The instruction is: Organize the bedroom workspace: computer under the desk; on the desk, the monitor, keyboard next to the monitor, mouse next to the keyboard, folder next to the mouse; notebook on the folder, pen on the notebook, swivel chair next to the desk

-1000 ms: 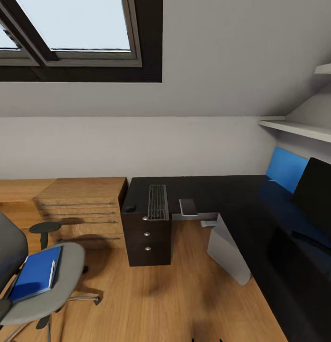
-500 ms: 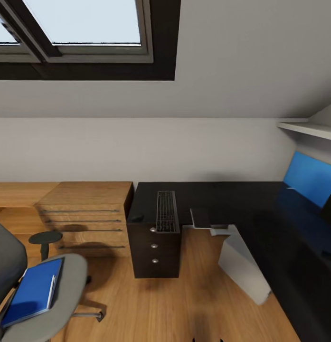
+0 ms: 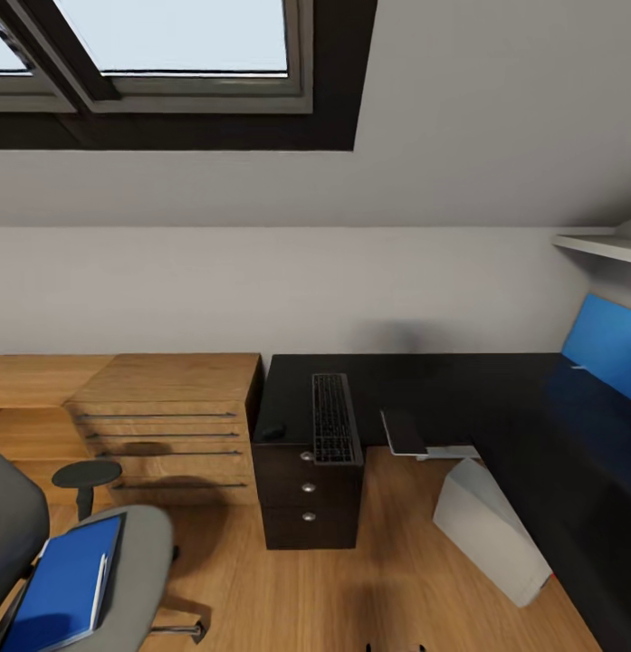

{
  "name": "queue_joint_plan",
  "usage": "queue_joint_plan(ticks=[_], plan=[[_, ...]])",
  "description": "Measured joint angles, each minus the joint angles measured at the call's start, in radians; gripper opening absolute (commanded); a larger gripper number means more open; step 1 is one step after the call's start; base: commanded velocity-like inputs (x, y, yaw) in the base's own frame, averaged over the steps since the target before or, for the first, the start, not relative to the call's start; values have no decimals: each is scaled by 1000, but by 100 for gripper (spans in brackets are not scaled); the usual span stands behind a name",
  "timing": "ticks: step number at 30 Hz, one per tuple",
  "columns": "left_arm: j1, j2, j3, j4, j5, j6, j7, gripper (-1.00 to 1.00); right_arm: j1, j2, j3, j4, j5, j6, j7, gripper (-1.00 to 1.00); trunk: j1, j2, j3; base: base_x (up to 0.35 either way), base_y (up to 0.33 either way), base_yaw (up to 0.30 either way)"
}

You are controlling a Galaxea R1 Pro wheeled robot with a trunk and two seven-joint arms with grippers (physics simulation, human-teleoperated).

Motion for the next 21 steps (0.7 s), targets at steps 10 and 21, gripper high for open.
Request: queue_joint_plan(ticks=[10,21], plan=[[0,-28,-1,-134,-2,-56,2,100,0,-4,-8,-99,-8,18,-2,100,15,-28,-12,1,0,0],[0,-33,1,-684,5,387,174,100,-3,-15,-30,-647,-337,519,16,100,58,-105,-47,0,0,0]])
